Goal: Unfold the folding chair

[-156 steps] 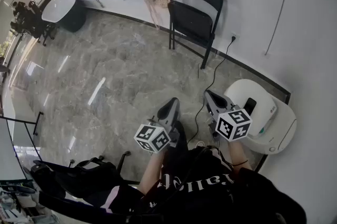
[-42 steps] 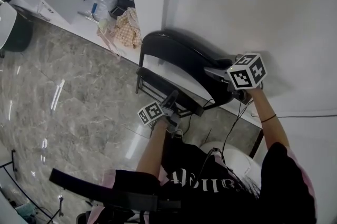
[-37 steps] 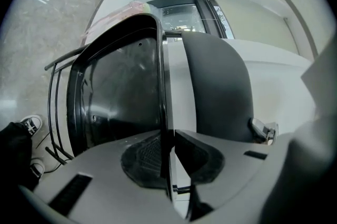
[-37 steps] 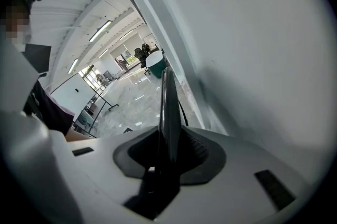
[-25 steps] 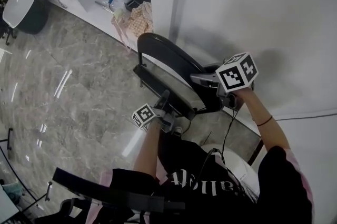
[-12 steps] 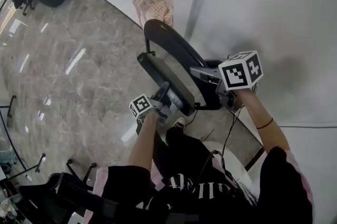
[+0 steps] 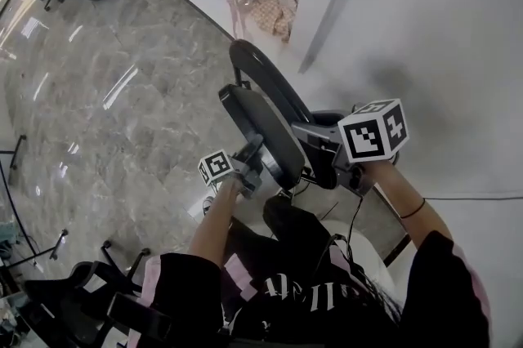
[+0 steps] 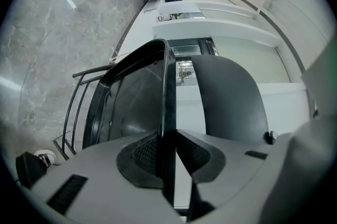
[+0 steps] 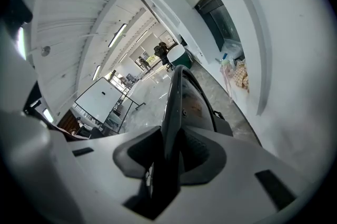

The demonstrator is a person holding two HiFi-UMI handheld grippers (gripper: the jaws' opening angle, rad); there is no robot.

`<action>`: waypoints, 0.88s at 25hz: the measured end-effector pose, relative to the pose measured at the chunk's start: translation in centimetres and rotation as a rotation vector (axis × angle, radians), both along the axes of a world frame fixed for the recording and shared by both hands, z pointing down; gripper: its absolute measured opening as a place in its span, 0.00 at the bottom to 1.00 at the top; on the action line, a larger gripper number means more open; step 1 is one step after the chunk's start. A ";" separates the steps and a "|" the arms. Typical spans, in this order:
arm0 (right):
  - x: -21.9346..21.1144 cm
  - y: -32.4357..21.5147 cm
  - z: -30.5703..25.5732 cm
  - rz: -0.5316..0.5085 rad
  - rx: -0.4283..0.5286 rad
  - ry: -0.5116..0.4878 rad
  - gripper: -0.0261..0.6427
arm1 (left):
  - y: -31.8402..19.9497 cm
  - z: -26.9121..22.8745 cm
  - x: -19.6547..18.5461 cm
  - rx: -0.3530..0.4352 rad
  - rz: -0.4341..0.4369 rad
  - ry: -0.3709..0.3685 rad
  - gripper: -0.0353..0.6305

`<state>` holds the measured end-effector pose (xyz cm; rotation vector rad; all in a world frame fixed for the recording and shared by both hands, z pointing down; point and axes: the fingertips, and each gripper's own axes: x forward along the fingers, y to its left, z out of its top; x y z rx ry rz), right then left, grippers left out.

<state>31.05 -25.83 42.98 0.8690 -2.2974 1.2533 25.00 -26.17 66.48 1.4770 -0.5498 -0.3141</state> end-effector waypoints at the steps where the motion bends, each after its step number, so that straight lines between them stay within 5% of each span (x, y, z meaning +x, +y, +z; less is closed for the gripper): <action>1: -1.7 0.4 -0.5 0.011 -0.005 -0.007 0.21 | 0.2 -0.4 -1.7 0.006 0.011 -0.002 0.15; 10: -13.8 1.1 -2.3 0.155 -0.012 -0.049 0.21 | -0.2 -2.3 -14.8 0.008 0.063 -0.005 0.15; 22: -30.2 1.9 -0.6 0.274 0.000 -0.064 0.22 | -1.3 -1.0 -31.9 0.053 0.247 -0.059 0.15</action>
